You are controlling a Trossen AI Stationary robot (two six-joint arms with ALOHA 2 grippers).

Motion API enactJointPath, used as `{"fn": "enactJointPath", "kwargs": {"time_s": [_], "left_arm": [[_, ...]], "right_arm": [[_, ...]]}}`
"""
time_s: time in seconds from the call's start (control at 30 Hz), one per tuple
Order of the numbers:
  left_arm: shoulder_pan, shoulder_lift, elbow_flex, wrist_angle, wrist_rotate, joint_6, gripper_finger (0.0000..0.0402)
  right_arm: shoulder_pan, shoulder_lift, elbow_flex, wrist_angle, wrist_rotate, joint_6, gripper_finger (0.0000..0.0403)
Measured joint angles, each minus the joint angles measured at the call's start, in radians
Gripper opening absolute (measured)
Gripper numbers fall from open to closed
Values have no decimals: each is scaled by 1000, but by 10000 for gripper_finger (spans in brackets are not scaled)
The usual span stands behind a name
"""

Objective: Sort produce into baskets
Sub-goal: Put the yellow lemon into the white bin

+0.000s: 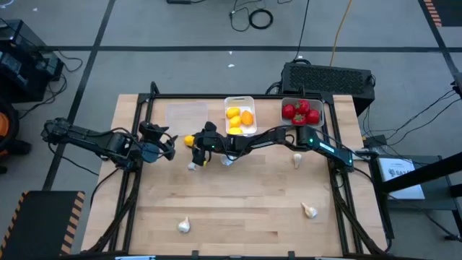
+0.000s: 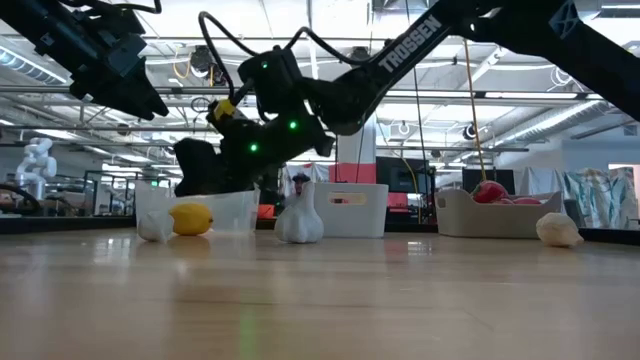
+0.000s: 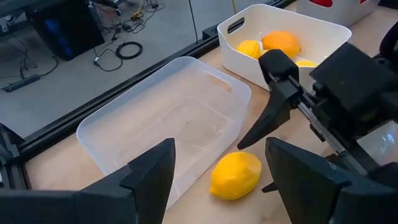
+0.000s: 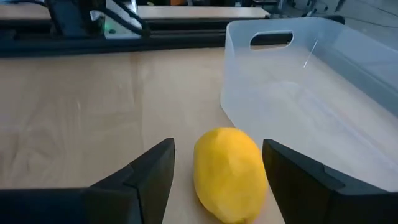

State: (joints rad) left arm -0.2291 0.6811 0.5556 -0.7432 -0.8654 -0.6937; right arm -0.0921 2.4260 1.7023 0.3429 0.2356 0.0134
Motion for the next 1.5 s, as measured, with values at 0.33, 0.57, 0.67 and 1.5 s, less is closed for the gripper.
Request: {"fn": "enactJointPath", "kwargs": {"time_s": [0.33, 0.57, 0.67, 1.5], "left_arm": [[0, 0, 0, 1, 0, 1, 255], [0, 0, 0, 1, 0, 1, 255], [0, 0, 0, 1, 0, 2, 255], [0, -2, 0, 1, 1, 19, 255]], "right_arm": [[-14, 4, 0, 40, 1, -30, 233], [-12, 24, 0, 73, -3, -56, 233], [-11, 43, 0, 117, -1, -85, 233], [-33, 80, 34, -18, -24, -62, 233]]}}
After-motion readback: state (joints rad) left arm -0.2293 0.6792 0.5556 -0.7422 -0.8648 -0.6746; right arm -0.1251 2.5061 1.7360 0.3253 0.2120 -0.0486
